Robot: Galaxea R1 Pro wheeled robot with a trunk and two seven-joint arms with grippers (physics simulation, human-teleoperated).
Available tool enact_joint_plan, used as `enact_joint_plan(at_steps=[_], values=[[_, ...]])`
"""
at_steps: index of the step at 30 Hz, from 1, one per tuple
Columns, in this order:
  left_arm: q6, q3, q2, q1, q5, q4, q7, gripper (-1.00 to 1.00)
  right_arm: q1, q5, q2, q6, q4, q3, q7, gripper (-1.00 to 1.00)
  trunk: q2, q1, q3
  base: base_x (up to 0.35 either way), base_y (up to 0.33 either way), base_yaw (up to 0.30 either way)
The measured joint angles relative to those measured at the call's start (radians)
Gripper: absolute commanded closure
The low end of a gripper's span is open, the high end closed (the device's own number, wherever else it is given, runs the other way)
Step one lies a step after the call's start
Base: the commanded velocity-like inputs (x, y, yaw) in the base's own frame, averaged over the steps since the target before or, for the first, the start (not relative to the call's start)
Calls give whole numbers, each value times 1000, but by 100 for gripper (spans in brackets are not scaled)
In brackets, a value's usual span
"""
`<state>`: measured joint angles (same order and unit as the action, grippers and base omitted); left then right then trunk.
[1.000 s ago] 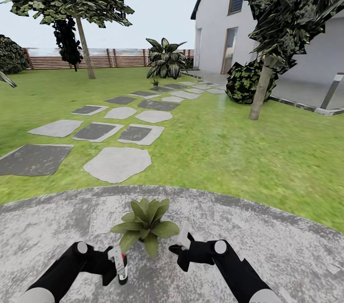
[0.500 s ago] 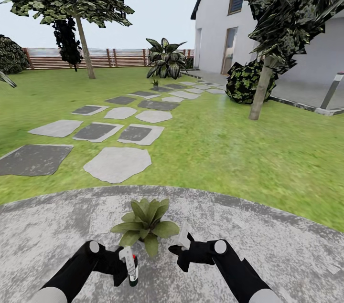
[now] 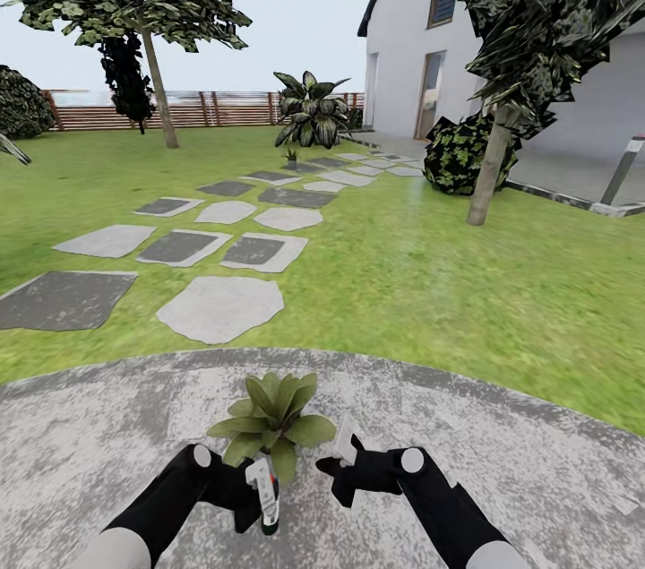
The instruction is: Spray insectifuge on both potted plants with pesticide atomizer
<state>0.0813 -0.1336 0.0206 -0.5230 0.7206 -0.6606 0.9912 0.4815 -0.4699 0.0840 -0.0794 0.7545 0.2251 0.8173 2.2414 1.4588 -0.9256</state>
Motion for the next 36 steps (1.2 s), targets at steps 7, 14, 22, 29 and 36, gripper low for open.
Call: enact_joint_plan(at_steps=[7, 14, 22, 29, 36], values=[[3, -16, -33, -2, -1, 0, -3, 100, 0, 0, 1, 0, 2, 0, 1, 100, 0, 0, 0, 0, 0, 0], [45, -18, -50, -14, -1, -7, -3, 100, 0, 1, 3, 0, 10, 0, 1, 100, 0, 0, 0, 0, 0, 0], [54, -17, -73, -15, 87, -33, -1, 100, 0, 0, 15, 0, 16, 0, 1, 100, 0, 0, 0, 0, 0, 0], [54, -16, -86, -15, 92, -34, -2, 100, 0, 0, 20, 0, 15, 0, 1, 100, 0, 0, 0, 0, 0, 0], [54, -16, -100, -16, 90, -34, -1, 100, 0, 0, 20, 0, 15, 0, 1, 100, 0, 0, 0, 0, 0, 0]])
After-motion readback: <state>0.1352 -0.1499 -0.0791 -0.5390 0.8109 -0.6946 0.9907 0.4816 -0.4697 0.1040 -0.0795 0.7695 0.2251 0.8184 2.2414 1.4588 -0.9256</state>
